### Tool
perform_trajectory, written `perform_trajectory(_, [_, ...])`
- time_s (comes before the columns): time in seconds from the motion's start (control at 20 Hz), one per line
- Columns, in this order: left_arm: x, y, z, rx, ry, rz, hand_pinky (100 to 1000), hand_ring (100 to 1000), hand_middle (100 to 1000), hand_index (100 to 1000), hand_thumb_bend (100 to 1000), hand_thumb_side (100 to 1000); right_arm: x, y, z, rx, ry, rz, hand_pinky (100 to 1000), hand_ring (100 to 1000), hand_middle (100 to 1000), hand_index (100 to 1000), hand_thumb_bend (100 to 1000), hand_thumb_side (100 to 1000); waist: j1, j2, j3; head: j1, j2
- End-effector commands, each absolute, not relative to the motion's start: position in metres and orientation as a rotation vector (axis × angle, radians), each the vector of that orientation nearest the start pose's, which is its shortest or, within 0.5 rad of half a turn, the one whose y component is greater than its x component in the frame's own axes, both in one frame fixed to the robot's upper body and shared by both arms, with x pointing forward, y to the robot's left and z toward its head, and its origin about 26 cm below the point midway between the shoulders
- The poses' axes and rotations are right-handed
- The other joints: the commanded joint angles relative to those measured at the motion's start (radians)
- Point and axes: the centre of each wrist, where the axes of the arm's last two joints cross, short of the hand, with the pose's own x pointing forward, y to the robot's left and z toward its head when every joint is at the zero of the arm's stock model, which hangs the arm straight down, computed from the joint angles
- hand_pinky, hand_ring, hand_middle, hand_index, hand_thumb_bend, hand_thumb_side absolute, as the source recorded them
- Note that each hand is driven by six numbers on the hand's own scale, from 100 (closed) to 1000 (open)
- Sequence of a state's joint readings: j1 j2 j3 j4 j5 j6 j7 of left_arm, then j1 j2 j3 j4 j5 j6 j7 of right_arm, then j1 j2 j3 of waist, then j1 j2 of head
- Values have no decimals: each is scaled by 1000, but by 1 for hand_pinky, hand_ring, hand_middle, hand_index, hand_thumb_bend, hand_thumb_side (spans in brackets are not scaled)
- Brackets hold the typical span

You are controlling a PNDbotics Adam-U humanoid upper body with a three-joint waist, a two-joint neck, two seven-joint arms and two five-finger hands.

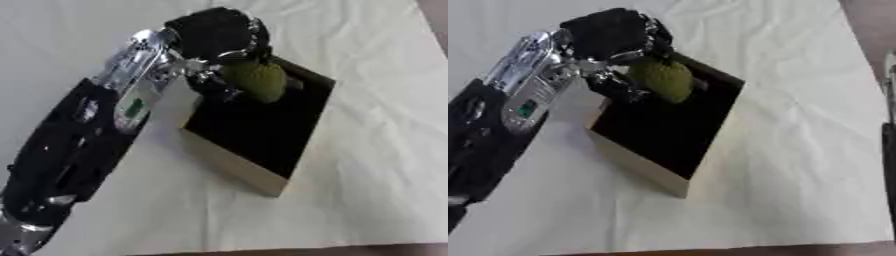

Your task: Pick up objects on the table and place them in the box.

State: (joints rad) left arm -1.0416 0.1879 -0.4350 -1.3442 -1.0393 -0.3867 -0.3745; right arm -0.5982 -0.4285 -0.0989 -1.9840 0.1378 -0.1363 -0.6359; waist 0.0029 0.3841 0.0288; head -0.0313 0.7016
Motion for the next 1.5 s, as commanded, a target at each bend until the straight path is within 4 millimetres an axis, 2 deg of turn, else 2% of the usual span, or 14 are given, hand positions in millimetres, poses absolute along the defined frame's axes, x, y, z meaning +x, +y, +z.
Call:
perform_trajectory(0.05, [413,61,254,-949,2108,2226,342,487,468,601,234,100,305,-272,313,733,3243,398,794,679,697,835,401,636,-5,-18,-2,-5,-6])
perform_trajectory(0.2, [421,61,241,-947,2078,2279,368,499,481,617,242,100,306,-272,313,730,3245,400,794,679,697,834,401,636,-5,-18,-3,-6,-5])
perform_trajectory(0.35, [424,61,237,-944,2067,2289,413,519,499,645,269,100,306,-271,312,723,3250,398,794,679,697,834,401,636,-4,-18,-4,-6,-6])
perform_trajectory(0.4, [425,61,236,-946,2064,2288,481,555,531,684,306,100,306,-271,312,722,3251,399,794,679,696,834,401,636,-4,-18,-4,-7,-6])
perform_trajectory(0.45, [425,61,236,-947,2057,2287,493,561,536,690,312,100,306,-271,312,721,3252,400,794,679,696,834,401,636,-4,-18,-4,-8,-7])
perform_trajectory(0.5, [425,61,236,-947,2043,2290,600,643,614,771,392,100,306,-271,312,720,3253,400,794,678,696,833,401,636,-3,-18,-4,-8,-6])
perform_trajectory(0.6, [424,61,236,-945,2008,2303,655,722,698,844,453,212,306,-270,312,719,3254,401,794,678,696,833,402,636,-3,-18,-4,-9,-6])
perform_trajectory(0.7, [424,62,237,-944,1983,2318,695,767,748,881,488,287,306,-270,311,718,3255,403,794,678,696,833,401,636,-3,-18,-4,-9,-6])
perform_trajectory(0.9, [423,63,241,-956,1953,2337,742,816,805,920,551,392,306,-270,311,717,3258,404,794,678,695,832,400,636,-2,-19,-4,-9,-7])
perform_trajectory(1.05, [421,66,247,-980,1950,2325,738,813,800,915,554,423,306,-270,310,719,3259,404,794,678,695,832,400,636,-2,-20,-3,-11,-7])
perform_trajectory(1.25, [416,71,261,-964,2002,2280,682,772,755,885,493,424,306,-271,310,722,3258,403,794,678,695,832,400,636,-1,-22,-1,-13,-8])
perform_trajectory(1.5, [397,86,296,-944,2164,2120,636,739,714,859,393,395,306,-272,311,729,3253,404,794,679,696,832,398,636,0,-28,4,-17,-12])
